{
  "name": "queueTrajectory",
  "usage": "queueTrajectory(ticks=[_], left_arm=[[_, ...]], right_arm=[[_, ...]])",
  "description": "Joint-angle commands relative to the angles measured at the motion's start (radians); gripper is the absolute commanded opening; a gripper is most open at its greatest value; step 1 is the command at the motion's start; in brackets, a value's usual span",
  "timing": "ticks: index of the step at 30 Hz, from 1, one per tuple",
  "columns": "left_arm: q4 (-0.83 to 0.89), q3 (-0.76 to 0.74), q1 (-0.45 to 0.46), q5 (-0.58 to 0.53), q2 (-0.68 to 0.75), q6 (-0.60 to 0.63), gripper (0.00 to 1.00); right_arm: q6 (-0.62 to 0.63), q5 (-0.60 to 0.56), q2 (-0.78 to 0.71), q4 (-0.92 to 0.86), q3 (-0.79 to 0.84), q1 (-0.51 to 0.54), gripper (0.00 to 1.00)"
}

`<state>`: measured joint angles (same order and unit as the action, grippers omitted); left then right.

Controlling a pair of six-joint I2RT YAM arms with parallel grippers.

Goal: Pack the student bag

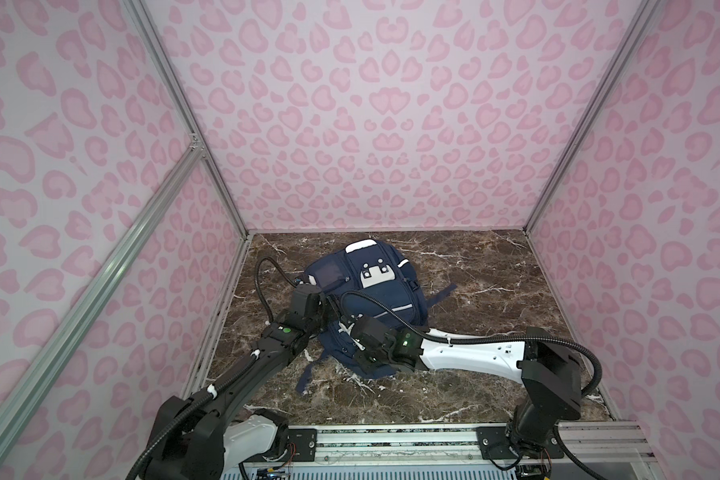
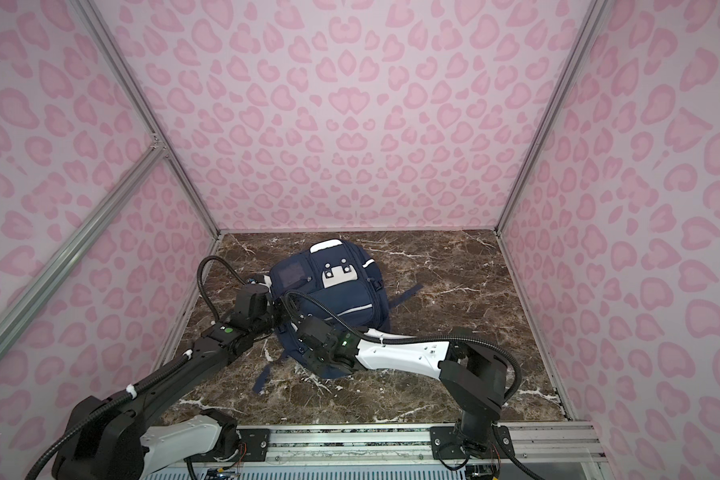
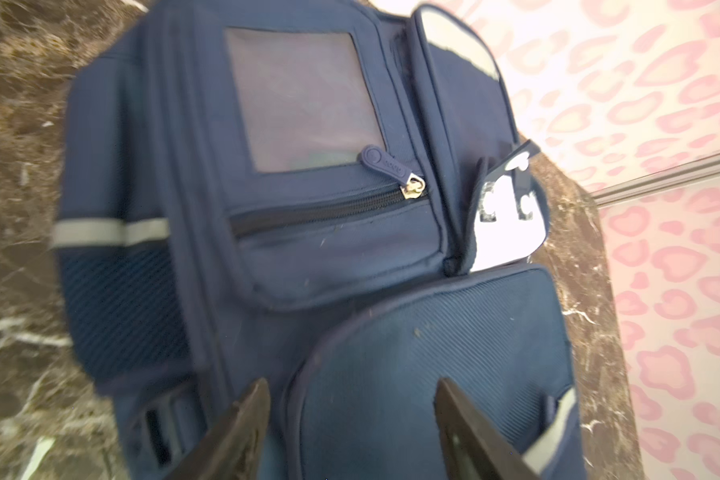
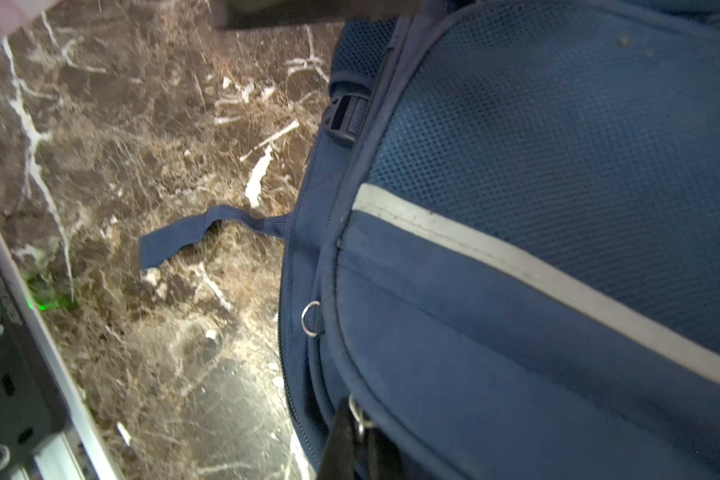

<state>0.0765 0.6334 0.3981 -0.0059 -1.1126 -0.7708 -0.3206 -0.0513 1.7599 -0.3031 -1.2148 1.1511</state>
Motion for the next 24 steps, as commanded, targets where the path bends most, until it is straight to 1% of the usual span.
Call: queueTrajectory(ticks=[1,3,5,7,9,10,11,13,14,17,19,24], left_arm=[[0.007,-0.075,-0.003,0.076,0.071,-0.074,0.70],[-0.076,-0.140,0.000,0.178,0.089,-0.144,0.70],[-0.174,-0.184,0.020,0.242,0.074,-0.212,0.66],[-0.223,-0.195,0.055,0.251,0.038,-0.243,0.58],[-0.222,-0.180,0.090,0.220,0.007,-0.246,0.52],[-0.218,-0.176,0.099,0.210,-0.004,-0.244,0.44],[-0.216,-0.172,0.100,0.206,-0.014,-0.243,0.29],[-0.200,-0.168,0.100,0.194,-0.015,-0.240,0.07],[-0.176,-0.162,0.100,0.183,-0.010,-0.230,0.03],[-0.119,-0.153,0.089,0.172,0.011,-0.198,0.03],[-0.110,-0.161,0.074,0.187,0.023,-0.185,0.03],[-0.077,-0.172,0.031,0.216,0.045,-0.149,0.03]], right_arm=[[-0.106,-0.054,0.000,0.102,0.015,0.001,0.00],[-0.098,-0.038,0.000,0.117,0.019,-0.002,0.00],[-0.095,-0.033,0.005,0.105,0.014,-0.002,0.00],[-0.088,-0.033,0.009,0.090,0.007,0.001,0.00],[-0.089,-0.039,0.003,0.092,0.017,0.001,0.00],[-0.089,-0.045,0.000,0.092,0.023,0.001,0.00],[-0.089,-0.051,-0.005,0.090,0.028,0.000,0.00],[-0.087,-0.067,-0.012,0.068,0.039,-0.001,0.00],[-0.086,-0.083,-0.019,0.053,0.051,-0.001,0.00],[-0.074,-0.134,-0.052,-0.004,0.098,-0.019,0.00],[-0.067,-0.155,-0.077,-0.040,0.139,-0.051,0.00],[-0.023,-0.211,-0.166,-0.101,0.240,-0.172,0.00]])
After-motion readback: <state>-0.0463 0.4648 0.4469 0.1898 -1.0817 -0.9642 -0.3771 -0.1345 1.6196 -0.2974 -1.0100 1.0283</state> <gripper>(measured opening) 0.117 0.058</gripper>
